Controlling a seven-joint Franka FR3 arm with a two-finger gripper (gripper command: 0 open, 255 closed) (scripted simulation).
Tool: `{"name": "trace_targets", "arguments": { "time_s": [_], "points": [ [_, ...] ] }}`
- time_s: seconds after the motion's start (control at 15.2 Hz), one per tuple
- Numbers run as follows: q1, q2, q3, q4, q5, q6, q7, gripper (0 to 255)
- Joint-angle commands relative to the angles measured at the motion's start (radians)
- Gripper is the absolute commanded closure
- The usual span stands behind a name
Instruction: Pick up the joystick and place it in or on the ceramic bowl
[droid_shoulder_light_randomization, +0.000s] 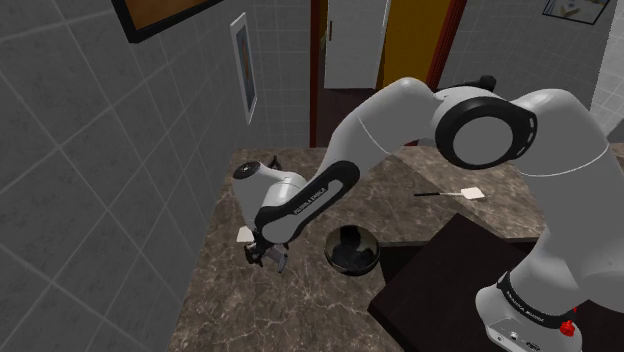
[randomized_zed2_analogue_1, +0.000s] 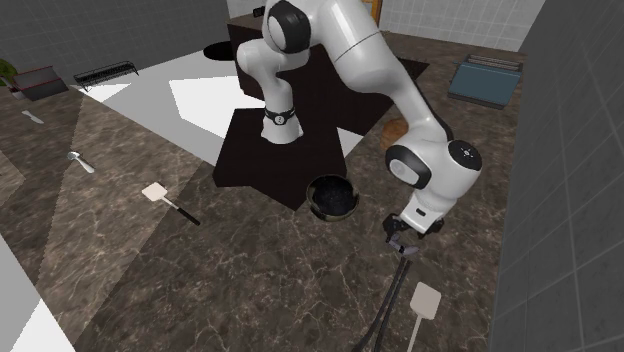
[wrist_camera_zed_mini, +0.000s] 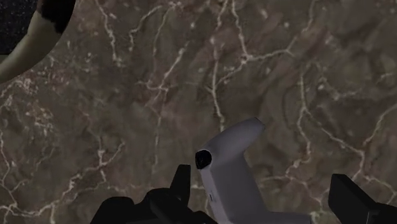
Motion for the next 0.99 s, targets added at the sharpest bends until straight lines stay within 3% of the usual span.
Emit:
{"name": "trace_targets", "arguments": {
  "time_s": [0.0, 0.66, 0.73, 0.92],
  "points": [
    [0.006, 0.024, -0.005, 0.008, -0.005, 0.016, 0.004, 0],
    [0.01, 0.046, -0.011, 0.009, -0.011, 0.038, 0.007, 0],
    [0.01, 0.046, -0.011, 0.009, -0.011, 0.038, 0.007, 255],
    [0.01, 0.047, -0.011, 0.01, -0.011, 0.037, 0.007, 255]
  ]
}}
